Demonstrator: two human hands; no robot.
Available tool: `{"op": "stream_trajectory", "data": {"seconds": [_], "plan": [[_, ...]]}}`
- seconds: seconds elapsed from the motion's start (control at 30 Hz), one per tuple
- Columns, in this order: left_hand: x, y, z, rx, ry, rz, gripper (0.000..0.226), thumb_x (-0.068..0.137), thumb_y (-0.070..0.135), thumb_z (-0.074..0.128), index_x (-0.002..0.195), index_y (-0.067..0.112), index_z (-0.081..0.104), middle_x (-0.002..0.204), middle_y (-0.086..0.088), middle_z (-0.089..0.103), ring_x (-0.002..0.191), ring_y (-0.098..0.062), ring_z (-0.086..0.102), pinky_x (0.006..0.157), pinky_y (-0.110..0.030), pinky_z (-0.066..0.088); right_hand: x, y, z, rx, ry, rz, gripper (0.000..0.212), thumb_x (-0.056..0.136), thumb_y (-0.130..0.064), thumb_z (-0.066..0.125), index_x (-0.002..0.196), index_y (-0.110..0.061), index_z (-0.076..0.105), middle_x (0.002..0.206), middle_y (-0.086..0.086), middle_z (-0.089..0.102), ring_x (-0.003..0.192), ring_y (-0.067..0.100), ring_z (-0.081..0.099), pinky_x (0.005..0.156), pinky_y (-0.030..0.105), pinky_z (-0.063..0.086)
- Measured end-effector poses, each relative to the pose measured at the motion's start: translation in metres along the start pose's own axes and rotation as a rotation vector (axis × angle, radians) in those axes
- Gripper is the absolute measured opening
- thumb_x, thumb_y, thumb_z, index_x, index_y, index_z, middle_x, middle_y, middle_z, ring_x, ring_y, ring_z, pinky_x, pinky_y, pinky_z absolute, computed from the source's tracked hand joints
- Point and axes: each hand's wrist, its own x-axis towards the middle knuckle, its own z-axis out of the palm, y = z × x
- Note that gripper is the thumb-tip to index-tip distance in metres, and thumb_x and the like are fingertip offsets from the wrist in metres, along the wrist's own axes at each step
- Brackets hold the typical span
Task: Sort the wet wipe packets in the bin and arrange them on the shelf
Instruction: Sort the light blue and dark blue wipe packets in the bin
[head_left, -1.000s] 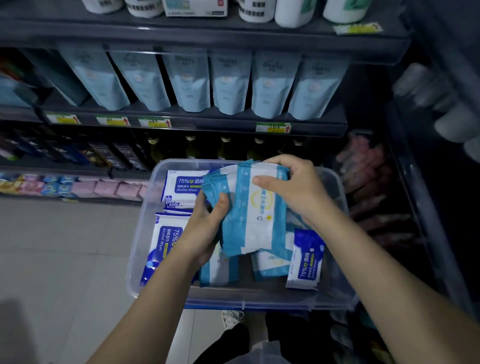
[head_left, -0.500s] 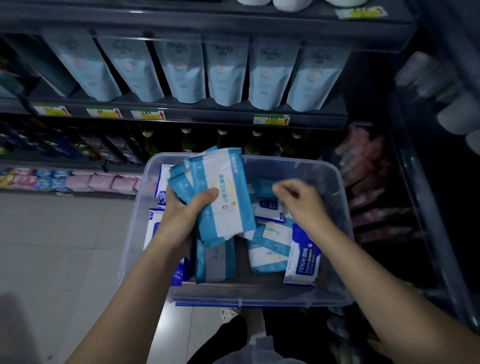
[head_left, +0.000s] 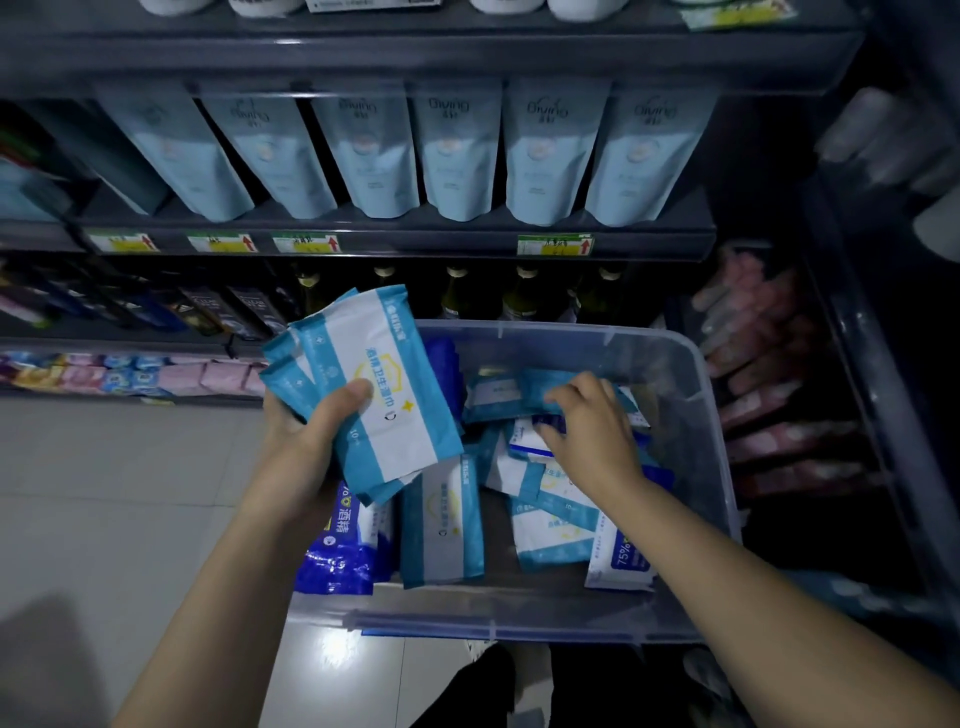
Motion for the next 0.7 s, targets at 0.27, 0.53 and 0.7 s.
{"op": "stream_trajectory", "data": {"seconds": [0.27, 0.53, 0.7], "plan": [[-0.005, -0.003, 0.001, 0.023, -0.008, -0.017, 0.075, 0.064, 0.025, 0.076, 0.130, 0.020, 0.041, 0.112, -0.002, 0.068, 0.095, -0.020, 0.070, 0.069, -0.034, 0.057, 0.024, 0.014, -0.001, -0.183, -0.312, 0.154, 0.048, 0.096, -0.032, 0.049, 0.140, -0.013, 0.039, 0.141, 0.009, 0.043, 0.125, 0.028, 0.043, 0.103, 0.035, 0.038], [-0.005, -0.013, 0.014, 0.048, -0.067, -0.032, 0.080, 0.062, 0.020, 0.085, 0.130, 0.015, 0.042, 0.115, -0.008, 0.067, 0.098, -0.026, 0.069, 0.073, -0.039, 0.057, 0.012, 0.015, -0.041, 0.340, 0.041, 0.278, 0.023, 0.097, -0.020, 0.049, 0.099, -0.007, 0.067, 0.088, 0.010, 0.067, 0.081, 0.024, 0.062, 0.070, 0.032, 0.047], [0.001, -0.021, 0.022, 0.126, -0.072, -0.027, 0.082, 0.060, 0.026, 0.084, 0.131, 0.013, 0.044, 0.114, -0.007, 0.068, 0.096, -0.024, 0.070, 0.073, -0.039, 0.058, 0.002, -0.002, -0.082, 1.361, -0.034, 0.580, 0.021, 0.097, -0.015, 0.048, 0.092, -0.012, 0.067, 0.080, 0.003, 0.074, 0.073, 0.016, 0.068, 0.065, 0.029, 0.056]]}}
